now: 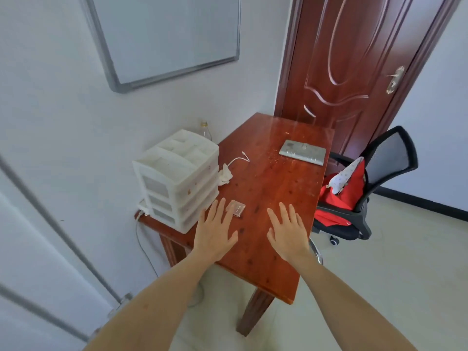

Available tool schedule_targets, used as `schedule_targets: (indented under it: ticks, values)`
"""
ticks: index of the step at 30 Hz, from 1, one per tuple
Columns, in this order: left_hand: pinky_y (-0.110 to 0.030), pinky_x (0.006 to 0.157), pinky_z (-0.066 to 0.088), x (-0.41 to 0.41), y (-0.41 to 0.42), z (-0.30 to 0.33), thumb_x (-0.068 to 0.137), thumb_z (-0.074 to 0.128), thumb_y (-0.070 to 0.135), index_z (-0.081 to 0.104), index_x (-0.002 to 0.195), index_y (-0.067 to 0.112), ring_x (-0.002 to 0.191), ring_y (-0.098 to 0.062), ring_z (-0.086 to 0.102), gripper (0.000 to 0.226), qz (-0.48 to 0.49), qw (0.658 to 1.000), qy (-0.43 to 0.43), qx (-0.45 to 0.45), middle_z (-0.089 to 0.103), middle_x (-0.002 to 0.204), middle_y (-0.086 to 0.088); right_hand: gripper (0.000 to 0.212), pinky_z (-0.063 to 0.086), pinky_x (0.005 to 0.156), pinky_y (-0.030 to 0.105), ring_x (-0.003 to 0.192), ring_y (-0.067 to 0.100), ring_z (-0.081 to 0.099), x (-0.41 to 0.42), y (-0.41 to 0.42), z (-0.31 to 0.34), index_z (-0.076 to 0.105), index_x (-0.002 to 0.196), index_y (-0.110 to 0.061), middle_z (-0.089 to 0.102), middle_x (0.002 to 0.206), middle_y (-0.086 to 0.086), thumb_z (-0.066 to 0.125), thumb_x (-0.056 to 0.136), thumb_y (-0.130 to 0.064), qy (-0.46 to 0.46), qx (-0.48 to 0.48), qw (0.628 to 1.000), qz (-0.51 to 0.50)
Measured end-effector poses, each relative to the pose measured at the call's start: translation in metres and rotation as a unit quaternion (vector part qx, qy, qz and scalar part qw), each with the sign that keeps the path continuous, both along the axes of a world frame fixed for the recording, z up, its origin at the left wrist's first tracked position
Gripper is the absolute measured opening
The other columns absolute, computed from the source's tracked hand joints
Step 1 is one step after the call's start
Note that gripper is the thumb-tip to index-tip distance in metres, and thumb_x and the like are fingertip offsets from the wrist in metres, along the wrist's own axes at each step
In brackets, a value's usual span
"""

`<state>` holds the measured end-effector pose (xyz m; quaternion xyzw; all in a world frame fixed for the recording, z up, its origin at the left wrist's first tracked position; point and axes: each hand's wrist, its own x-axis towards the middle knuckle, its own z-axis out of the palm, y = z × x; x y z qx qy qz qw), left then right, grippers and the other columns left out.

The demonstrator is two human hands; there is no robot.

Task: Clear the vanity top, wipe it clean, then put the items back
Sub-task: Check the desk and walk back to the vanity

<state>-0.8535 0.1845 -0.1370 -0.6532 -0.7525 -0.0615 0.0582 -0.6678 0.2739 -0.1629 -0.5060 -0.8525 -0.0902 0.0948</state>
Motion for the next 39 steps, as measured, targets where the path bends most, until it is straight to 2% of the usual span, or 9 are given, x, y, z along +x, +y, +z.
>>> schedule_targets:
  ticks: [7,12,15,19,23,29,35,37,39]
  values:
    - [-0.043,0.115,0.005,0.021,0.073,-0.077,0.094,0.029,0.049,0.009,0.15,0.018,0.145,-0.023,0.002,0.067,0.085,0.991,-0.047,-0.091,0.003,0.157,-0.007,0.052,0.029,0.109,0.047,0.136,0.038,0.031,-0.041,0.094,-0.057,0.039,0.142,-0.019,0.037,0.147,0.016,0.045,0.092,-0.033,-0.05,-0.097,0.986,0.129]
    - [-0.041,0.115,-0.001,0.032,0.098,-0.111,0.094,0.016,0.049,0.003,0.15,0.018,0.144,-0.022,-0.005,0.065,0.163,0.971,-0.089,-0.149,-0.003,0.157,-0.004,0.051,0.042,0.099,0.049,0.124,0.04,0.048,-0.072,0.139,-0.088,0.053,0.131,-0.017,0.052,0.136,0.017,0.058,0.083,-0.032,-0.08,-0.137,0.967,0.198]
    - [-0.045,0.114,0.012,0.034,0.099,-0.121,0.089,0.009,0.049,0.02,0.148,0.016,0.143,-0.027,0.011,0.069,0.212,0.953,-0.11,-0.189,0.015,0.155,-0.009,0.052,0.049,0.088,0.049,0.113,0.039,0.057,-0.091,0.157,-0.1,0.059,0.125,-0.019,0.058,0.127,0.019,0.054,0.078,-0.04,-0.081,-0.142,0.96,0.226]
    - [-0.05,0.098,0.042,0.031,0.094,-0.144,0.091,0.027,0.046,0.053,0.132,0.013,0.127,-0.029,0.047,0.058,0.244,0.938,-0.161,-0.185,0.05,0.137,-0.012,0.061,0.049,0.074,0.042,0.102,0.032,0.057,-0.116,0.172,-0.111,0.05,0.133,-0.029,0.057,0.124,0.015,0.043,0.081,-0.058,-0.076,-0.12,0.959,0.246]
    - [-0.049,0.104,0.039,0.032,0.092,-0.153,0.097,0.01,0.047,0.048,0.135,0.014,0.131,-0.028,0.042,0.063,0.25,0.941,-0.159,-0.165,0.047,0.14,-0.011,0.055,0.048,0.071,0.041,0.098,0.03,0.056,-0.131,0.168,-0.12,0.054,0.13,-0.028,0.057,0.121,0.017,0.055,0.083,-0.056,-0.094,-0.101,0.962,0.236]
    - [-0.05,0.103,0.036,0.033,0.092,-0.154,0.097,0.008,0.046,0.047,0.136,0.015,0.131,-0.028,0.041,0.063,0.267,0.932,-0.168,-0.176,0.046,0.141,-0.011,0.043,0.05,0.064,0.039,0.086,0.032,0.059,-0.142,0.174,-0.123,0.067,0.111,-0.024,0.061,0.11,0.022,0.073,0.074,-0.045,-0.105,-0.092,0.96,0.242]
    - [-0.047,0.098,0.042,0.03,0.093,-0.153,0.092,0.026,0.045,0.053,0.132,0.016,0.128,-0.028,0.046,0.056,0.257,0.926,-0.194,-0.198,0.051,0.137,-0.01,0.044,0.054,0.067,0.048,0.081,0.039,0.059,-0.138,0.175,-0.117,0.067,0.105,-0.018,0.058,0.106,0.026,0.081,0.065,-0.031,-0.093,-0.085,0.948,0.291]
    - [-0.046,0.105,0.034,0.031,0.094,-0.147,0.092,0.023,0.044,0.044,0.138,0.017,0.135,-0.027,0.035,0.058,0.255,0.93,-0.182,-0.193,0.042,0.144,-0.01,0.043,0.054,0.061,0.046,0.077,0.038,0.059,-0.134,0.176,-0.112,0.066,0.101,-0.016,0.057,0.106,0.027,0.082,0.063,-0.028,-0.087,-0.08,0.94,0.319]
    - [-0.044,0.114,0.014,0.029,0.095,-0.142,0.096,0.017,0.042,0.021,0.148,0.018,0.144,-0.026,0.01,0.057,0.239,0.939,-0.146,-0.201,0.015,0.156,-0.009,0.039,0.051,0.056,0.041,0.077,0.034,0.059,-0.131,0.176,-0.104,0.067,0.096,-0.017,0.058,0.107,0.026,0.081,0.062,-0.029,-0.097,-0.061,0.93,0.349]
